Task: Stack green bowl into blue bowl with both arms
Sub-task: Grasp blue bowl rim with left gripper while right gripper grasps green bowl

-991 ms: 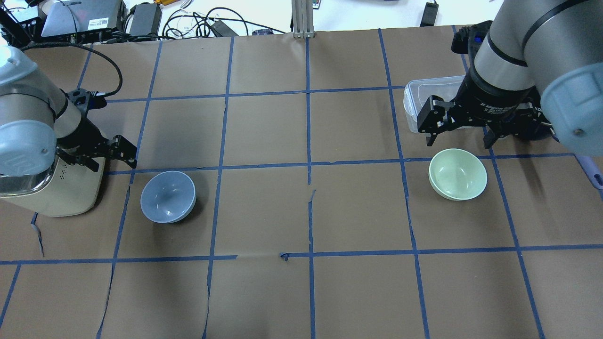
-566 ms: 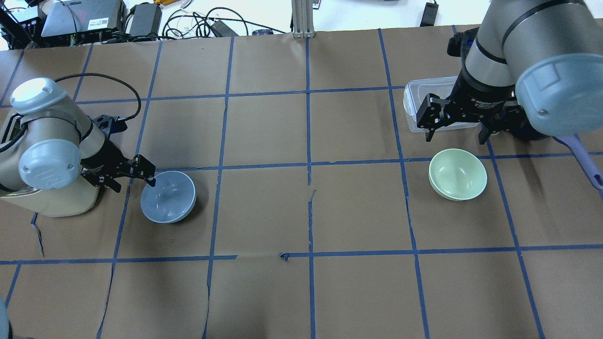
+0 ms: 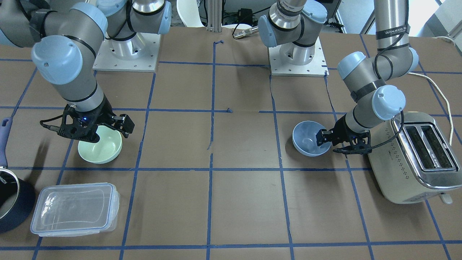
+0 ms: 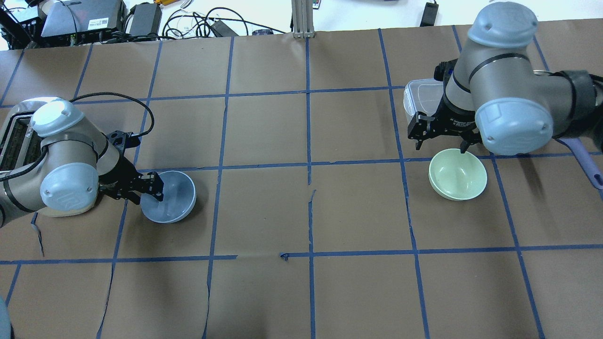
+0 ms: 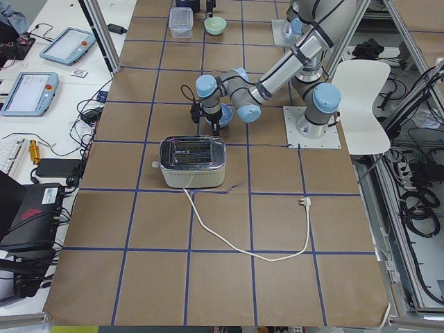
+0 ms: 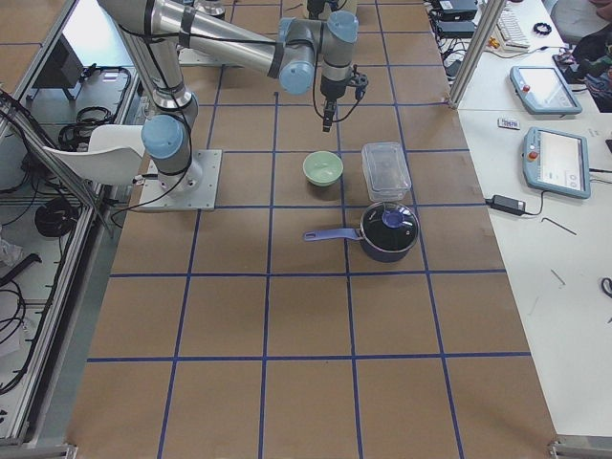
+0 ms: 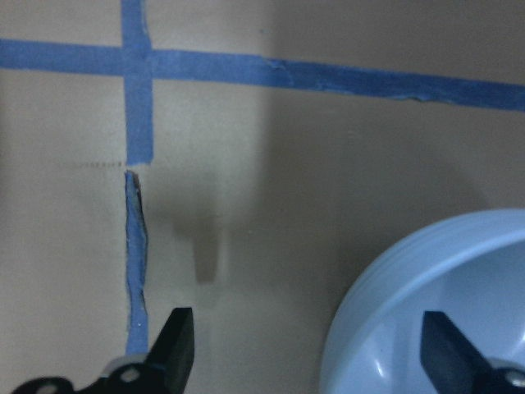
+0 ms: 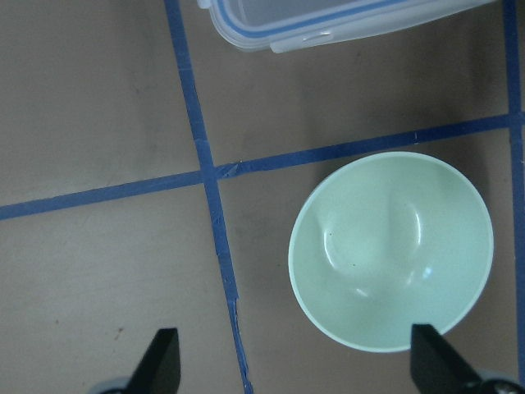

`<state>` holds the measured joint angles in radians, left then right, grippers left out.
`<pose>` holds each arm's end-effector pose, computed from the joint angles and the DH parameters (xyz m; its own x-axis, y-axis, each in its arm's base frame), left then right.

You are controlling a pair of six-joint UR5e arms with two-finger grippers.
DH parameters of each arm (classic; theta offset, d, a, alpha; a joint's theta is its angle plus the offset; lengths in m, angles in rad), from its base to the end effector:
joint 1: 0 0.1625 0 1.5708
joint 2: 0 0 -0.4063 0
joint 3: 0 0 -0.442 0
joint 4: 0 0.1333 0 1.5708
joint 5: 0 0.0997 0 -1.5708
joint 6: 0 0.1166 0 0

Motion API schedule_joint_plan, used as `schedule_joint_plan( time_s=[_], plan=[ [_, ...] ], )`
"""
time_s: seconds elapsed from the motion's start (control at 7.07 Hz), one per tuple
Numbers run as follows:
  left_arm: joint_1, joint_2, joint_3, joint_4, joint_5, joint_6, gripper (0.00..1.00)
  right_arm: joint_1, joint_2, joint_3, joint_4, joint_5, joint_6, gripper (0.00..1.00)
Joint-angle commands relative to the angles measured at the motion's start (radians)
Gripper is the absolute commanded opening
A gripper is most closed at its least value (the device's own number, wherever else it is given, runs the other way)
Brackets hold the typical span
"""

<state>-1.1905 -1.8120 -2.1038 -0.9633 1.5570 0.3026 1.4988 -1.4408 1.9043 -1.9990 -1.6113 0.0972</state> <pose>0.0574 -0.5070 0.1165 -0.9946 -0.0835 0.0624 -0.0730 0.9853 0.1544 0.0891 -0.5514 0.2478 -0.9850 0.1669 0.0437 0.1683 0.9852 0.0312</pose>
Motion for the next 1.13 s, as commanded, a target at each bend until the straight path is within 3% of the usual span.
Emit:
schedule_joint_plan(
  time_s=[0.0, 0.28, 0.42, 0.57, 0.71, 0.99],
  plan=[
    [-0.004, 0.014, -0.001, -0.003, -0.076, -0.002, 0.01, -0.002, 0.068, 0.090, -0.139, -0.002, 0.001, 1.00],
    [-0.036, 0.048, 0.004, -0.064, -0.165, -0.009, 0.01, -0.021, 0.086, 0.105, -0.162, -0.002, -0.002, 1.00],
    [-0.091, 0.069, 0.027, -0.086, -0.167, -0.041, 0.01, -0.032, 0.117, 0.122, -0.181, -0.001, -0.002, 1.00],
    [-0.175, 0.079, 0.065, -0.101, -0.172, -0.156, 0.01, -0.044, 0.132, 0.154, -0.232, 0.005, -0.001, 1.00],
    [-0.292, 0.076, 0.099, -0.098, -0.176, -0.277, 0.01, -0.048, 0.138, 0.185, -0.300, 0.004, -0.002, 0.92],
    [-0.494, 0.039, 0.143, -0.036, -0.178, -0.530, 0.01, -0.048, 0.138, 0.208, -0.328, 0.001, -0.002, 0.22]
  ],
)
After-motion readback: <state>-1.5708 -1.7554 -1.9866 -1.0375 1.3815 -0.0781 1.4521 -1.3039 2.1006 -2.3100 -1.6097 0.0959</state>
